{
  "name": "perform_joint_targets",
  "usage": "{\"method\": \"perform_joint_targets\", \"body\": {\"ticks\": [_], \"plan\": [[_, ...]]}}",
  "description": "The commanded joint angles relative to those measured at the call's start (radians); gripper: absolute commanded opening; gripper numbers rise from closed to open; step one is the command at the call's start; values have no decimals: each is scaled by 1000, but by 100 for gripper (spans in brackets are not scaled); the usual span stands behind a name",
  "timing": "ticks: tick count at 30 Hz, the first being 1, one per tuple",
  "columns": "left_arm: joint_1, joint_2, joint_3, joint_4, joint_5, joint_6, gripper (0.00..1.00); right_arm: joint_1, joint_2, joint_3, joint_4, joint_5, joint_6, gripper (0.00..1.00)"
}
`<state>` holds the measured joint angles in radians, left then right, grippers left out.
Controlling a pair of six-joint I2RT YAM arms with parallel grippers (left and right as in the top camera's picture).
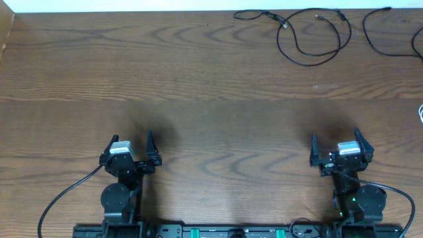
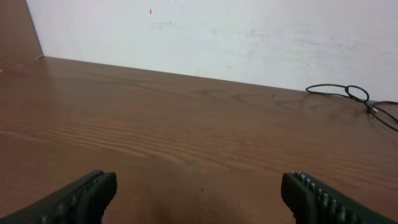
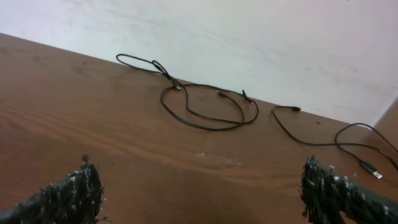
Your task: Untangle cables
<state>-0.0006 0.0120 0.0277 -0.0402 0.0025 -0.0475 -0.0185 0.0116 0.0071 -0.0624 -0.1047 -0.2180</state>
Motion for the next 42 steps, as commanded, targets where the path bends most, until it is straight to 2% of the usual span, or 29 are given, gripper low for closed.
{"method": "perform_joint_targets", "body": {"ticks": [1, 10, 20, 42], "plan": [[5, -8, -24, -31, 9, 13, 91, -7, -6, -2, -3, -6, 15, 99], [5, -8, -24, -32, 9, 13, 92, -7, -5, -2, -13, 76, -23, 99], [5, -8, -24, -31, 9, 13, 91, -7, -5, -2, -10, 138, 190, 99], [5, -8, -24, -31, 9, 13, 91, -7, -5, -2, -10, 139, 192, 99]]}}
